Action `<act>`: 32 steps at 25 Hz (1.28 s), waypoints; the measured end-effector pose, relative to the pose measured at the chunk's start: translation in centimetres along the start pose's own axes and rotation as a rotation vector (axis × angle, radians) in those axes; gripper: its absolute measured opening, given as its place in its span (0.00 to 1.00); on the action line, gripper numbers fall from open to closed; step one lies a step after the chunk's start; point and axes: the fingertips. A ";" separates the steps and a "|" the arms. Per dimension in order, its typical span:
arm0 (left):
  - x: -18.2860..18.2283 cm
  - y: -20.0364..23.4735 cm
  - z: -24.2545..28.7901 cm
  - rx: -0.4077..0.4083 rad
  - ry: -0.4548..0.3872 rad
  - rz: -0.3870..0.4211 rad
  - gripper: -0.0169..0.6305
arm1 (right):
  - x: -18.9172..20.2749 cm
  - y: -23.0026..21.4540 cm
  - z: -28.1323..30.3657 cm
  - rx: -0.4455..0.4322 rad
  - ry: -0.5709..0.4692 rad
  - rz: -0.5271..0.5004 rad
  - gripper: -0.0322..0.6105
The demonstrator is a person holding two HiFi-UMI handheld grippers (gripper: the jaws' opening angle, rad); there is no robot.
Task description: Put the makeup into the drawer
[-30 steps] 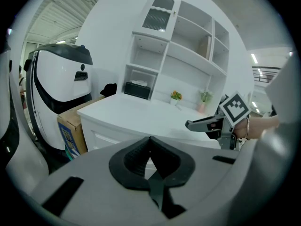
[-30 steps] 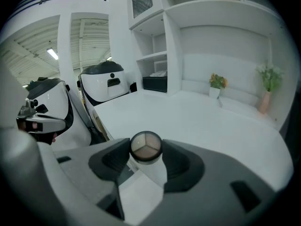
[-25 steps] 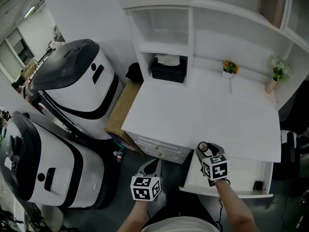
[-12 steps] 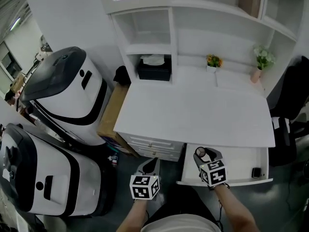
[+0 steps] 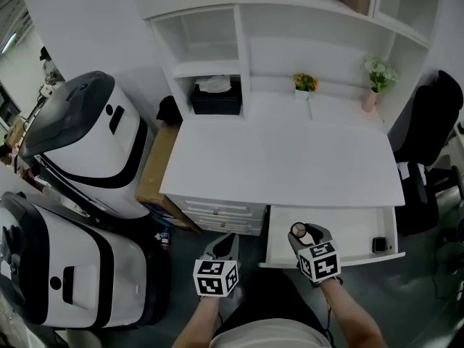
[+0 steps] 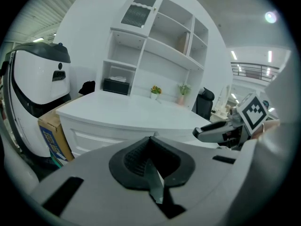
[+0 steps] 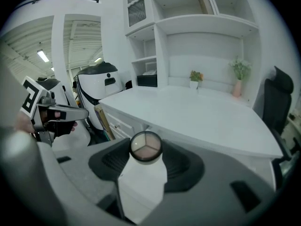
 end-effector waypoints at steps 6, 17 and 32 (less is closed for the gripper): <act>0.5 -1.2 0.3 0.028 0.012 0.007 0.03 | 1.5 -0.5 -1.2 0.019 0.009 0.014 0.39; 1.4 -2.7 1.1 0.038 0.030 0.000 0.03 | 2.9 -2.4 -1.9 0.018 0.036 -0.006 0.39; 2.4 -3.3 -0.1 -0.149 -0.003 -0.083 0.03 | 3.1 -3.4 0.6 -0.168 0.091 -0.168 0.39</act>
Point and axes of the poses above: the fingertips, and each gripper's own axes: z forward along the fingers, y to its left, x out of its underside, and after that the axes turned 1 degree about -z, right-handed
